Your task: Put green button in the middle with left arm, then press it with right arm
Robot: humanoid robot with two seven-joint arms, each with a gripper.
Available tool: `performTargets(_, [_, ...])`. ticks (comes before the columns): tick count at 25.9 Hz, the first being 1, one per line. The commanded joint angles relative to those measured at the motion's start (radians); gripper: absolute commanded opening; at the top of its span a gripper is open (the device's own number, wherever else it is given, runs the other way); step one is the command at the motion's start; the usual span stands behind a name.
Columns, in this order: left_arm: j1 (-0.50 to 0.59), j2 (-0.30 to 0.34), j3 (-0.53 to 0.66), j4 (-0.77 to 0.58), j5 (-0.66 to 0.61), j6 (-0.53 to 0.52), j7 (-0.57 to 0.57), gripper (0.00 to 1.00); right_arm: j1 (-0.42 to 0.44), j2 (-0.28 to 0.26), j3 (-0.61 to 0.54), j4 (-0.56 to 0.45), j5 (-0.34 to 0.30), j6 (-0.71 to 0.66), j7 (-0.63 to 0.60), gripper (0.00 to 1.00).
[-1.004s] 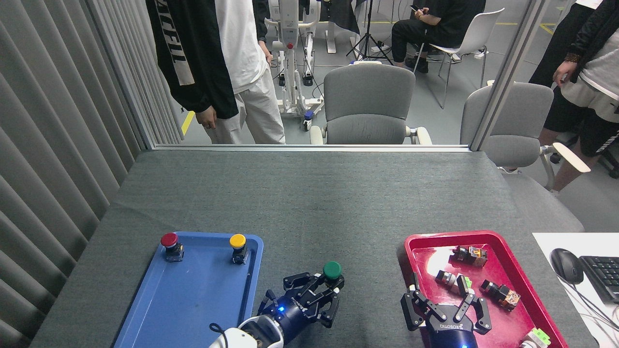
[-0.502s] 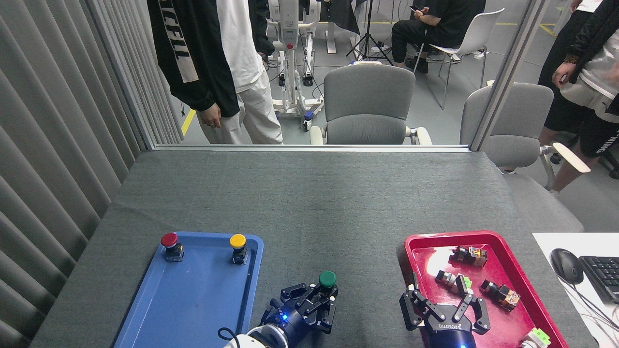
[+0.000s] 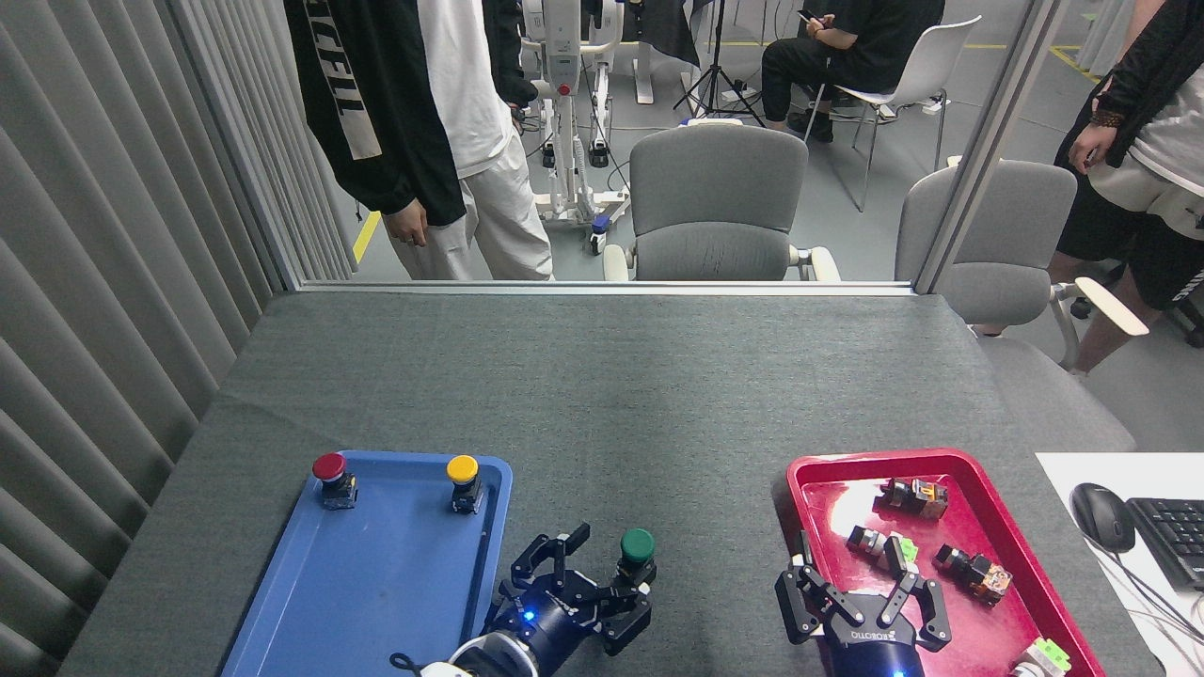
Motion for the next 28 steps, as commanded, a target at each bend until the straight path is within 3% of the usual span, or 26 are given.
performTargets(1, [0.095,0.076,0.129,-0.164,0.002,0.007,0.012,1.0,-0.003,0.003,0.014,0.001,0.0,-0.001,0.0,1.0])
performTargets(4, [0.225,0.124,0.31,-0.329,-0.013,0.008,0.02,1.0,-0.049,-0.002,0.075,0.011,0.001,0.021,0.002,0.99])
performTargets(6, [0.289,0.121,0.434,-0.396,-0.03,0.007,0.029,1.0,-0.061,0.003,0.116,0.033,0.001,0.038,0.002,0.98])
performTargets(8, [0.355,0.079,0.542,-0.441,-0.11,0.002,0.027,1.0,-0.078,0.006,0.153,0.048,0.001,0.045,0.005,0.82])
performTargets(12, [0.383,0.036,0.615,-0.462,-0.317,0.008,0.015,1.0,-0.102,0.003,0.219,0.076,0.001,0.058,0.008,0.44])
performTargets(16, [0.404,0.036,0.698,-0.493,-0.311,-0.007,0.016,1.0,-0.151,0.006,0.29,0.123,0.003,0.058,0.009,0.13])
performTargets(18, [0.427,0.044,0.703,-0.519,-0.294,-0.008,0.016,1.0,-0.174,0.009,0.327,0.157,0.003,0.058,0.009,0.04])
performTargets(21, [0.446,0.05,0.704,-0.52,-0.279,-0.007,0.018,1.0,-0.199,0.017,0.36,0.191,0.004,0.054,0.012,0.0])
performTargets(28, [0.454,0.078,0.704,-0.516,-0.257,0.008,0.021,1.0,-0.23,0.032,0.386,0.264,0.01,0.031,0.049,0.0])
